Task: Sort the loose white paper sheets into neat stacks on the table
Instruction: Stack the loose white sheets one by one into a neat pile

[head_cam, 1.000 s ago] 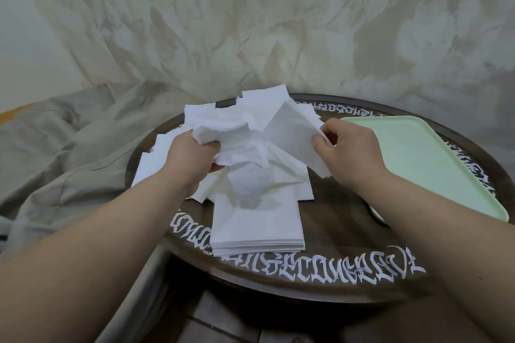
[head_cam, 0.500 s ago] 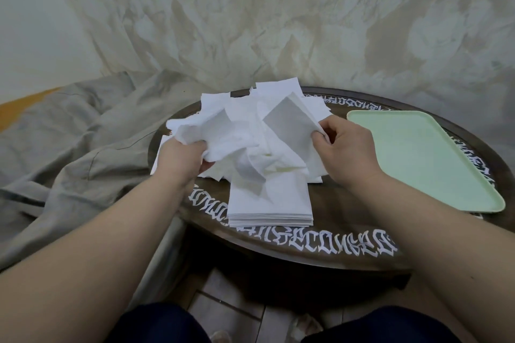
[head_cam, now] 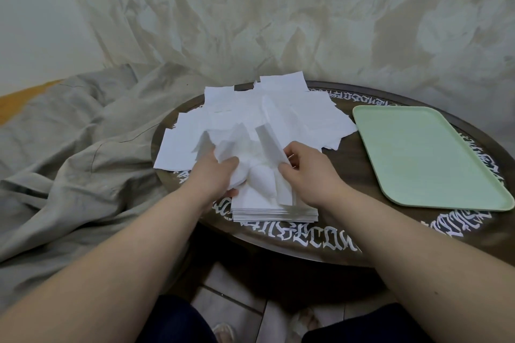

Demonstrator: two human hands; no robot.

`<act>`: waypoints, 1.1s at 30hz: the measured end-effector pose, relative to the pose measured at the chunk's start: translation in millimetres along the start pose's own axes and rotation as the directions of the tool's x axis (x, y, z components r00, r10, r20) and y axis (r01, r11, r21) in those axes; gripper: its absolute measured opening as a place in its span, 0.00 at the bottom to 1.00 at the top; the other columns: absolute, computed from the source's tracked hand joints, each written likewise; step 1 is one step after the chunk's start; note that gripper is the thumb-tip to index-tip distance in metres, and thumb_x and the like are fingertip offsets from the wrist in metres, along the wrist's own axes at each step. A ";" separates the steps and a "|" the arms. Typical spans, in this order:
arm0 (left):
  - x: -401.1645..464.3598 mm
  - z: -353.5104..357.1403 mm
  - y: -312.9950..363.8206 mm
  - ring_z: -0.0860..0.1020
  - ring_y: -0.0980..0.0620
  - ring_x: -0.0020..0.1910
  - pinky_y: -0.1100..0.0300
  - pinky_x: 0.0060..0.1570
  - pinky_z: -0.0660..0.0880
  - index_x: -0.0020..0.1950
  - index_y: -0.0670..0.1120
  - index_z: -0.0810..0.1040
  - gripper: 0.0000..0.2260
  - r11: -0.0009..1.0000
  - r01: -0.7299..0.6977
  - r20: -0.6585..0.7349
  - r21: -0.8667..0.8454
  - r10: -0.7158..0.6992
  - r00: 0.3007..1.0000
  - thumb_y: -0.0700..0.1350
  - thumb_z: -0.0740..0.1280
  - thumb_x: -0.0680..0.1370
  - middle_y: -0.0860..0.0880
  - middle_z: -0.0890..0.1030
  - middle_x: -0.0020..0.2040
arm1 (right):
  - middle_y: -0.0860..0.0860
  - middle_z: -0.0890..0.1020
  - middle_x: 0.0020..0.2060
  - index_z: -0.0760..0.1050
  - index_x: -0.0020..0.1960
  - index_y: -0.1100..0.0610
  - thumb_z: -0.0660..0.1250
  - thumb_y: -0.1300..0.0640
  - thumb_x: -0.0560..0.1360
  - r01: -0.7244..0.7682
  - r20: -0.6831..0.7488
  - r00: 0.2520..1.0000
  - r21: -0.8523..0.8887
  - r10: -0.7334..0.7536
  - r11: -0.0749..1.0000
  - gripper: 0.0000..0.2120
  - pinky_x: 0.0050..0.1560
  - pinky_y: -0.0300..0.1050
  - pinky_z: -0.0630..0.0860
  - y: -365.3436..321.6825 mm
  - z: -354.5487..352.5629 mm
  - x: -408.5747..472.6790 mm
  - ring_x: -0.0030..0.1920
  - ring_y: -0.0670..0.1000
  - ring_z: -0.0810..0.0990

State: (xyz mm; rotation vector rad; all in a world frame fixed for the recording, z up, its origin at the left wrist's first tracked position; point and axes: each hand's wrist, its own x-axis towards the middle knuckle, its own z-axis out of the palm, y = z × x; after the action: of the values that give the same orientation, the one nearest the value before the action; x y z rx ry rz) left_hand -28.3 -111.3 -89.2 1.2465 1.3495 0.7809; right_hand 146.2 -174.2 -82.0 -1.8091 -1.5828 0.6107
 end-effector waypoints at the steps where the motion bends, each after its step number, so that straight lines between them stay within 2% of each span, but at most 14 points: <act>1: -0.1 0.7 -0.1 0.82 0.42 0.48 0.51 0.39 0.80 0.67 0.45 0.69 0.16 1.000 0.001 0.042 -0.008 0.000 0.999 0.42 0.63 0.80 0.42 0.78 0.58 | 0.47 0.80 0.40 0.72 0.47 0.52 0.62 0.56 0.77 0.005 0.018 1.000 -0.002 -0.005 1.000 0.01 0.38 0.41 0.70 1.3 1.6 0.9 0.40 0.49 0.76; 5: 2.3 5.3 -2.5 0.84 0.47 0.44 0.52 0.39 0.80 0.64 0.50 0.71 0.17 0.999 -0.037 0.193 0.033 0.030 0.981 0.44 0.69 0.76 0.45 0.81 0.54 | 0.47 0.82 0.42 0.74 0.46 0.51 0.63 0.57 0.76 0.005 0.053 0.999 0.008 -0.005 1.000 0.02 0.44 0.42 0.72 7.0 2.6 2.6 0.43 0.49 0.79; 7: 2.4 9.2 -2.9 0.83 0.46 0.43 0.46 0.43 0.80 0.58 0.49 0.75 0.21 0.986 -0.111 0.216 0.126 0.082 0.973 0.49 0.75 0.67 0.45 0.83 0.48 | 0.47 0.82 0.42 0.75 0.46 0.51 0.64 0.57 0.75 0.016 0.064 0.998 0.034 -0.018 0.999 0.02 0.45 0.41 0.73 8.9 3.0 2.6 0.43 0.48 0.80; 9: 4.4 13.6 -3.1 0.82 0.46 0.43 0.46 0.44 0.80 0.54 0.47 0.77 0.25 0.965 -0.168 0.210 0.203 0.125 0.970 0.53 0.75 0.60 0.47 0.84 0.44 | 0.45 0.82 0.41 0.76 0.46 0.51 0.66 0.57 0.76 0.041 0.083 0.995 0.064 -0.046 0.997 0.02 0.46 0.40 0.73 9.7 3.7 3.2 0.43 0.46 0.80; 12: 5.3 19.7 -1.4 0.82 0.46 0.44 0.49 0.44 0.79 0.45 0.51 0.79 0.14 0.921 -0.261 0.194 0.290 0.210 0.958 0.49 0.71 0.61 0.48 0.83 0.41 | 0.39 0.79 0.35 0.78 0.45 0.50 0.66 0.57 0.76 0.078 0.105 0.991 0.052 -0.083 0.996 0.04 0.41 0.35 0.69 10.1 3.9 4.9 0.38 0.39 0.76; 14: 4.1 22.6 0.8 0.80 0.47 0.40 0.49 0.42 0.79 0.39 0.53 0.77 0.07 0.912 -0.310 0.196 0.268 0.263 0.945 0.45 0.69 0.63 0.51 0.81 0.37 | 0.37 0.78 0.34 0.81 0.46 0.51 0.66 0.58 0.76 0.086 0.105 0.990 0.039 -0.090 0.996 0.05 0.40 0.32 0.68 10.3 2.5 5.7 0.36 0.37 0.75; 15: 3.1 22.6 2.3 0.79 0.49 0.38 0.54 0.40 0.78 0.37 0.53 0.76 0.05 0.913 -0.315 0.188 0.258 0.273 0.944 0.45 0.70 0.65 0.52 0.79 0.35 | 0.37 0.78 0.34 0.82 0.47 0.51 0.66 0.58 0.76 0.093 0.092 0.991 0.037 -0.096 0.995 0.06 0.39 0.32 0.68 9.5 0.8 5.6 0.35 0.36 0.75; 17: 3.3 18.5 4.8 0.77 0.54 0.36 0.65 0.36 0.74 0.40 0.53 0.75 0.07 0.912 -0.303 0.121 0.276 0.279 0.953 0.44 0.72 0.70 0.55 0.78 0.36 | 0.37 0.79 0.35 0.82 0.48 0.52 0.66 0.57 0.76 0.123 0.030 0.992 0.011 -0.124 0.992 0.06 0.40 0.32 0.69 7.3 -4.4 4.7 0.36 0.36 0.76; 21: 6.7 1.2 9.1 0.80 0.42 0.48 0.57 0.42 0.75 0.54 0.42 0.77 0.17 0.942 -0.225 -0.133 0.250 0.263 0.956 0.47 0.74 0.69 0.43 0.82 0.48 | 0.50 0.81 0.43 0.83 0.50 0.55 0.67 0.60 0.75 0.270 -0.190 0.933 -0.194 -0.306 0.943 0.07 0.43 0.39 0.69 9.0 -16.0 2.0 0.42 0.49 0.77; 24: 7.6 -10.3 11.2 0.79 0.42 0.42 0.58 0.37 0.71 0.50 0.41 0.78 0.10 0.969 -0.186 -0.225 0.163 0.220 0.949 0.43 0.72 0.72 0.44 0.81 0.40 | 0.52 0.79 0.39 0.83 0.47 0.58 0.69 0.62 0.71 0.372 -0.275 0.837 -0.350 -0.474 0.860 0.06 0.39 0.39 0.70 16.0 -20.0 -1.0 0.37 0.52 0.78; 26: 4.8 -14.7 14.8 0.77 0.44 0.37 0.52 0.39 0.74 0.42 0.47 0.76 0.06 0.976 -0.179 -0.265 0.121 0.205 0.942 0.41 0.72 0.72 0.46 0.80 0.36 | 0.53 0.78 0.36 0.83 0.44 0.59 0.71 0.63 0.69 0.420 -0.206 0.811 -0.447 -0.548 0.790 0.05 0.35 0.40 0.70 23.0 -16.9 -5.7 0.35 0.55 0.77; 27: 3.8 -15.9 15.4 0.76 0.45 0.35 0.51 0.40 0.75 0.40 0.48 0.75 0.07 0.980 -0.178 -0.282 0.091 0.197 0.939 0.40 0.72 0.71 0.47 0.80 0.36 | 0.53 0.78 0.36 0.83 0.44 0.58 0.72 0.63 0.68 0.431 -0.133 0.829 -0.467 -0.543 0.772 0.05 0.34 0.41 0.71 26.7 -13.6 -8.6 0.36 0.56 0.78; 30: 3.2 -17.2 13.8 0.74 0.46 0.35 0.53 0.38 0.72 0.40 0.49 0.75 0.09 0.983 -0.182 -0.302 -0.004 0.173 0.938 0.37 0.71 0.71 0.47 0.79 0.37 | 0.50 0.79 0.43 0.83 0.49 0.53 0.70 0.57 0.73 0.357 0.096 0.931 -0.446 -0.353 0.820 0.06 0.43 0.46 0.73 34.6 -5.0 -19.3 0.48 0.54 0.76; 33: 4.3 -18.9 6.8 0.77 0.40 0.40 0.53 0.41 0.73 0.42 0.50 0.74 0.08 0.978 -0.201 -0.333 0.050 0.206 0.920 0.39 0.71 0.71 0.48 0.80 0.41 | 0.48 0.78 0.46 0.82 0.50 0.51 0.68 0.48 0.74 0.313 0.159 0.950 -0.427 -0.270 0.848 0.10 0.45 0.44 0.69 39.6 -4.3 -23.8 0.49 0.49 0.73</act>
State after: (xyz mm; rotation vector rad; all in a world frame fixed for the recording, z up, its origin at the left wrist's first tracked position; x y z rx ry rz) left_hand -44.2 -101.9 -80.3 1.3209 1.5135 1.1747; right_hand 172.3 -200.7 -109.7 -1.8125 -2.1500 0.1933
